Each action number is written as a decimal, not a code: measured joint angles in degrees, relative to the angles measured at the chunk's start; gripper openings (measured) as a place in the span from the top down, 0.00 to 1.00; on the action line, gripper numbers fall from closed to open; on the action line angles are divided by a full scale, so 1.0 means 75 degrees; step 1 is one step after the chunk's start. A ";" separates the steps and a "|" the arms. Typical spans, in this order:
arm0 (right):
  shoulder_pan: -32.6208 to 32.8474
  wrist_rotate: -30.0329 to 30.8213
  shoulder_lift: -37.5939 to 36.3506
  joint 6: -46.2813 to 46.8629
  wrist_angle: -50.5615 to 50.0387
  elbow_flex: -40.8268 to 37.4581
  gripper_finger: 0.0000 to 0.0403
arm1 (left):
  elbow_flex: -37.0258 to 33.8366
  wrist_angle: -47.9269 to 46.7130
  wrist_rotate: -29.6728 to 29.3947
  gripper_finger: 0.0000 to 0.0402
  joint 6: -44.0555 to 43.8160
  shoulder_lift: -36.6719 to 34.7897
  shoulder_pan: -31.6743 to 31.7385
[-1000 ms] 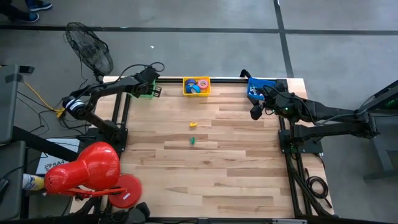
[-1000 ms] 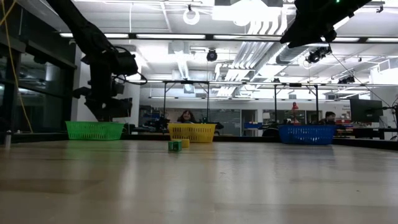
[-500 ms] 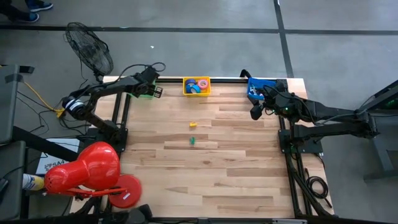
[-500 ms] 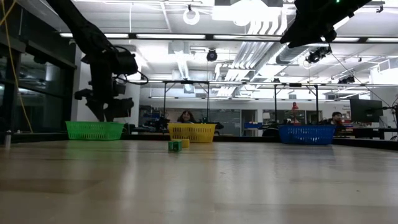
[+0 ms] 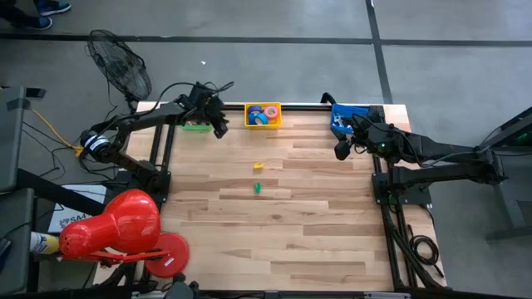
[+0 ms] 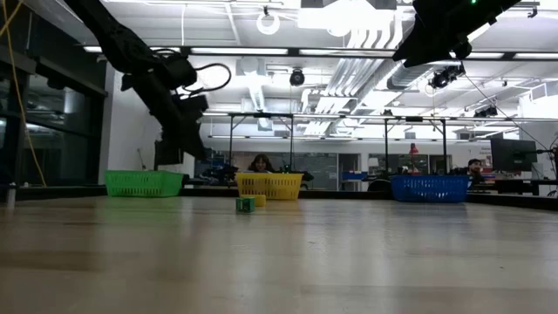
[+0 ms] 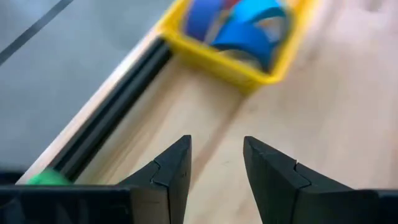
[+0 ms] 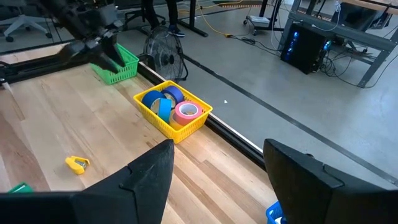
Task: Pick and place Stapler, Stapler remover, tape
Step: Put the yellow stapler into the green bin
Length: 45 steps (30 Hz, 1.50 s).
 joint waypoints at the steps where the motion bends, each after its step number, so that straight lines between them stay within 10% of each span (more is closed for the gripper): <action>1: 0.0000 -0.0003 0.0000 0.0000 -0.0003 0.0000 0.40 | 0.0000 0.0022 0.0112 0.64 0.0165 0.0000 -0.0082; 14: 0.0000 -0.0581 0.0003 -0.0005 -0.0041 0.0000 0.40 | 0.0001 0.0026 0.0783 0.64 0.1862 0.0000 -0.2049; 28: 0.0001 -0.0699 0.0002 -0.0006 -0.0032 0.0000 0.40 | 0.0002 0.0457 -0.1717 0.63 0.1214 0.0146 -0.4336; 45: 0.0000 -0.0893 0.0003 0.0025 -0.0029 0.0000 0.40 | 0.0006 0.1506 -0.2221 0.38 -0.0174 0.1394 -0.5212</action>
